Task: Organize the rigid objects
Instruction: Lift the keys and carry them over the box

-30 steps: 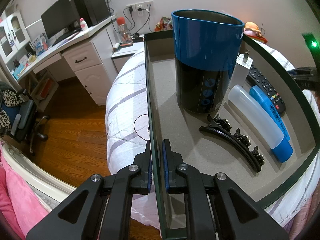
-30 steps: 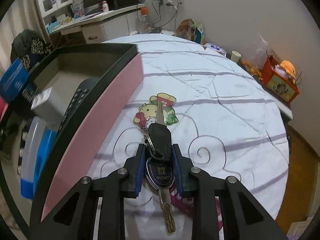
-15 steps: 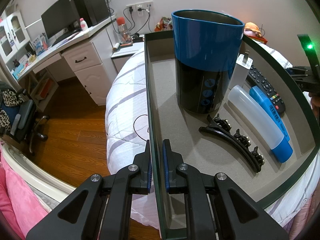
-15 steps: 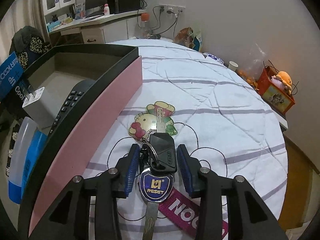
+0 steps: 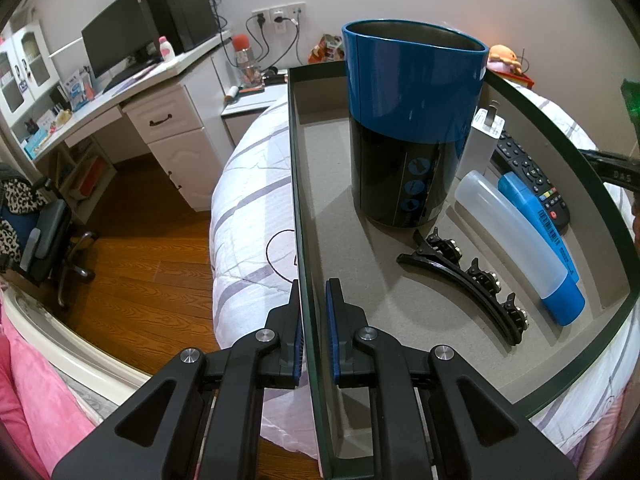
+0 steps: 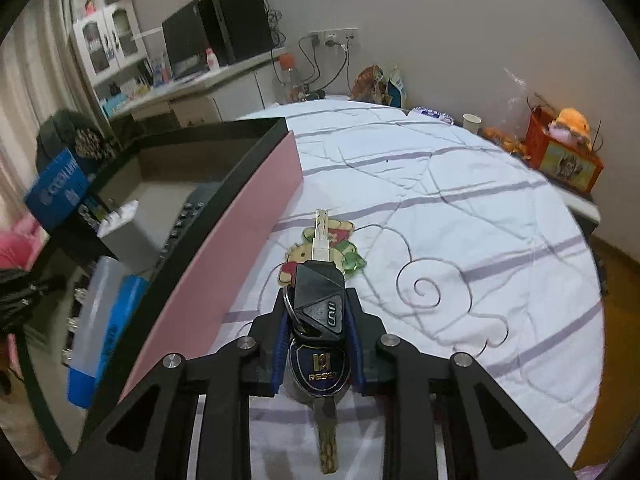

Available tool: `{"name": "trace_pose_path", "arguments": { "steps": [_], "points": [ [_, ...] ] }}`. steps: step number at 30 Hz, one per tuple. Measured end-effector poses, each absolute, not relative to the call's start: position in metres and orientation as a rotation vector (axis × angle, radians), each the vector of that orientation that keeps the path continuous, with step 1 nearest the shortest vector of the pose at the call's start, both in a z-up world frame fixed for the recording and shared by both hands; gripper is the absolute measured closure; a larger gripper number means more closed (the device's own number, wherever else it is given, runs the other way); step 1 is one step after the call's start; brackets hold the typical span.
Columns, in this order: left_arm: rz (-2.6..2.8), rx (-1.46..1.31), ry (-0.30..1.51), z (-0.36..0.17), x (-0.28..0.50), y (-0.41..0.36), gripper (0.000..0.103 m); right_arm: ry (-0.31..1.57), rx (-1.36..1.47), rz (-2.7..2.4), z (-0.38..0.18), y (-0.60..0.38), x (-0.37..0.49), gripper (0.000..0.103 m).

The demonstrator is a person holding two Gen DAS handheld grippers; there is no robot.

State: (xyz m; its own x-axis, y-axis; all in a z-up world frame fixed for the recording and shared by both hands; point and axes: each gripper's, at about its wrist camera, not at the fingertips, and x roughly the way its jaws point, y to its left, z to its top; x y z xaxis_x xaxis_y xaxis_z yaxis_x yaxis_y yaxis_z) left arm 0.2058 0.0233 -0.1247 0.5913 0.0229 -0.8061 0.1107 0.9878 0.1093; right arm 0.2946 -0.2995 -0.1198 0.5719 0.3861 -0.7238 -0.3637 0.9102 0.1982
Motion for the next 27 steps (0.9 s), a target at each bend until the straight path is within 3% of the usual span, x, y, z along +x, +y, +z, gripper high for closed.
{"name": "trace_pose_path", "arguments": {
  "steps": [12, 27],
  "points": [
    [-0.053, 0.148, 0.936, -0.125, 0.209, 0.020, 0.091, 0.745, 0.298, 0.543, -0.096, -0.324, 0.281, 0.079],
    [-0.037, 0.166, 0.921, -0.123, 0.216, 0.002, 0.087, 0.553, 0.266, 0.553, -0.020, -0.317, 0.248, 0.079]
  ]
}}
